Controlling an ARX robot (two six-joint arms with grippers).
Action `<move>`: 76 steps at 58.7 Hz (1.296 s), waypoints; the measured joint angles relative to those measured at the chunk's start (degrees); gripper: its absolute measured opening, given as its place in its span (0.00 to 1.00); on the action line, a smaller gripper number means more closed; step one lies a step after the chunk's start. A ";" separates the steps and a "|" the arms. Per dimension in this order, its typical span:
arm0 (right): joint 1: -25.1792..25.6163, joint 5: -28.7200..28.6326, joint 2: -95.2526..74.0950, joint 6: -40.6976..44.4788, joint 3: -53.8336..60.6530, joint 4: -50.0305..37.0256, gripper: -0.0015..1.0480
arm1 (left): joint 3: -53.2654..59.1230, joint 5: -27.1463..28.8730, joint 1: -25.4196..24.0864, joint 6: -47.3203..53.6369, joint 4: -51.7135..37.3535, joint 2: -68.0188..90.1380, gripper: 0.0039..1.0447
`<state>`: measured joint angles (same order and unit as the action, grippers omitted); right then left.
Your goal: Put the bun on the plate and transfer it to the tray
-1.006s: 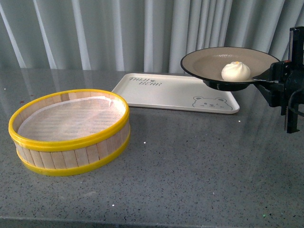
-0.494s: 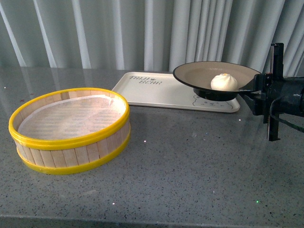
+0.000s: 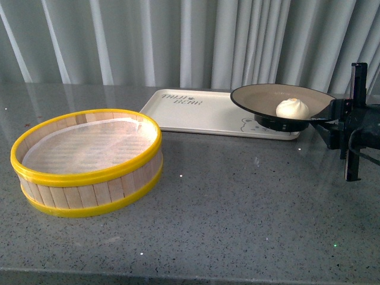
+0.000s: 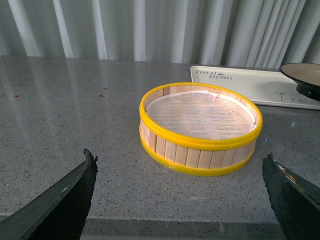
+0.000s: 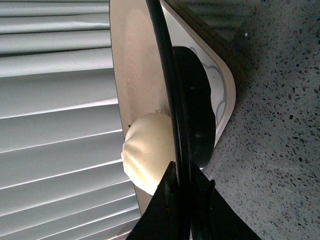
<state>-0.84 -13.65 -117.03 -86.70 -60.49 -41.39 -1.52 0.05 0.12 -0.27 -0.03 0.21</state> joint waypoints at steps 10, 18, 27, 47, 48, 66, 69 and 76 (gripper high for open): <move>0.00 -0.39 -0.94 0.87 -2.05 0.83 0.03 | 0.00 0.00 0.00 0.00 0.00 0.00 0.94; 0.00 -0.85 -2.89 2.05 -4.02 1.84 0.03 | 0.00 0.00 0.00 0.00 0.00 0.00 0.94; 0.09 -1.27 -4.50 2.45 -4.72 2.16 0.03 | 0.00 0.00 0.00 0.00 0.00 0.00 0.94; 0.28 -1.49 -4.50 2.99 -5.22 1.92 0.03 | 0.00 0.00 0.00 0.00 0.00 0.00 0.94; 0.33 -1.53 -4.50 3.04 -5.22 1.86 0.03 | 0.00 0.00 0.00 0.00 0.00 0.00 0.94; 0.98 -1.55 -5.14 3.91 -5.22 1.49 0.03 | 0.00 0.00 0.00 0.00 0.00 0.00 0.94; 1.20 -1.92 -5.44 3.82 -5.22 1.38 0.03 | 0.00 0.00 0.00 0.00 0.00 0.00 0.94; 1.46 -2.21 -5.53 4.02 -5.22 1.36 0.03 | 0.00 0.00 0.00 0.00 0.00 0.00 0.94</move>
<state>0.62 -15.86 -122.56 -82.67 -65.71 -40.03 -1.52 0.05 0.12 -0.27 -0.03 0.21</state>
